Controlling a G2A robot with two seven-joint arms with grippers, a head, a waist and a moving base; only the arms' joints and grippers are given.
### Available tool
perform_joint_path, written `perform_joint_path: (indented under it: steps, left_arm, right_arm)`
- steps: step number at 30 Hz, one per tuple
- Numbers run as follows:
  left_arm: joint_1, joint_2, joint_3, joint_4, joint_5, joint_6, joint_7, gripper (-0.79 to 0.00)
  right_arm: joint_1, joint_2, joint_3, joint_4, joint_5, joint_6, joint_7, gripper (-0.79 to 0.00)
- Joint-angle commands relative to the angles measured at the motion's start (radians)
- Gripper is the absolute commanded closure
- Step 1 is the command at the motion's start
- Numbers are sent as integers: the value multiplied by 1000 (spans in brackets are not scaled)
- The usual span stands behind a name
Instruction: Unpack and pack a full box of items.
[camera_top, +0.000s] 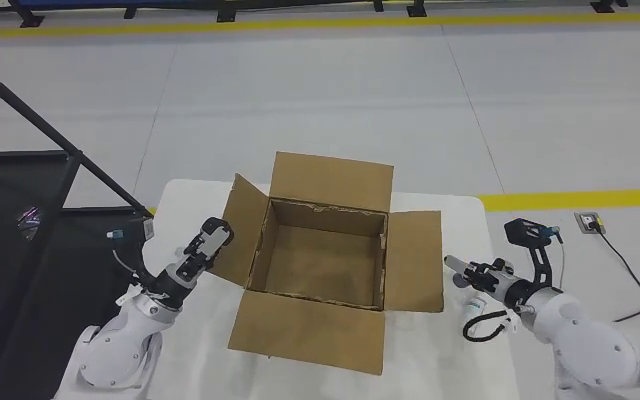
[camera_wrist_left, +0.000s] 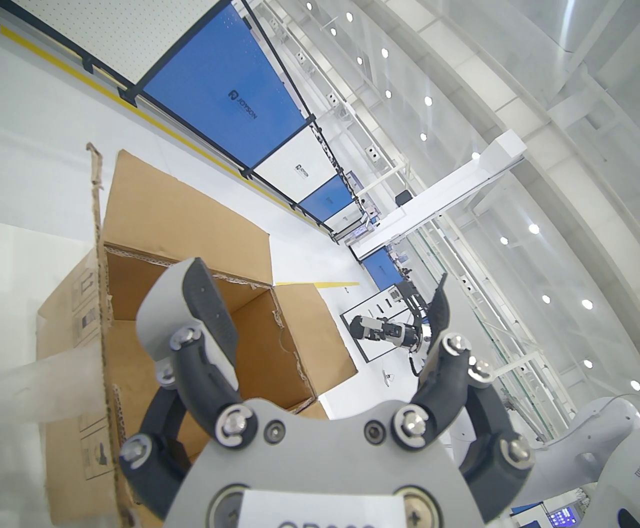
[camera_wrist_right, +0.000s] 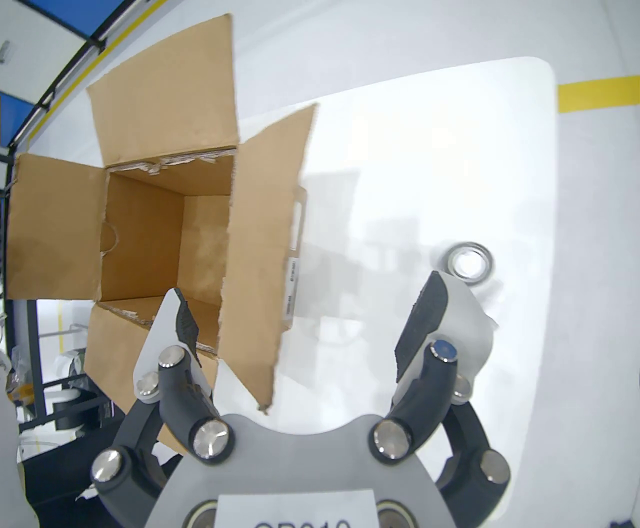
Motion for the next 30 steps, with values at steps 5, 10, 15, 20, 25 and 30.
perform_joint_path:
  steps: [5,10,15,20,25,30]
  left_arm:
    - [-3,2,7,3,-13,-5,-8,-785]
    - [-2,4,11,2,-11,-1,-17,-785]
    - [-4,6,14,3,-8,2,-17,-785]
    - [5,9,-5,21,-16,-1,1,-785]
    - [8,12,-30,38,-36,-5,13,-785]
    - [-7,15,-36,48,-49,-1,8,-785]
  right_arm:
    - [-43,7,59,13,15,-21,8,-785]
    - [-43,7,59,13,15,-21,8,-785]
    - [-47,7,54,11,16,-31,-3,-785]
    - [-64,14,21,21,-93,24,-7,-785]
    - [-33,27,-11,122,-247,49,105,-785]
    - [21,34,-65,266,-314,41,170,-785]
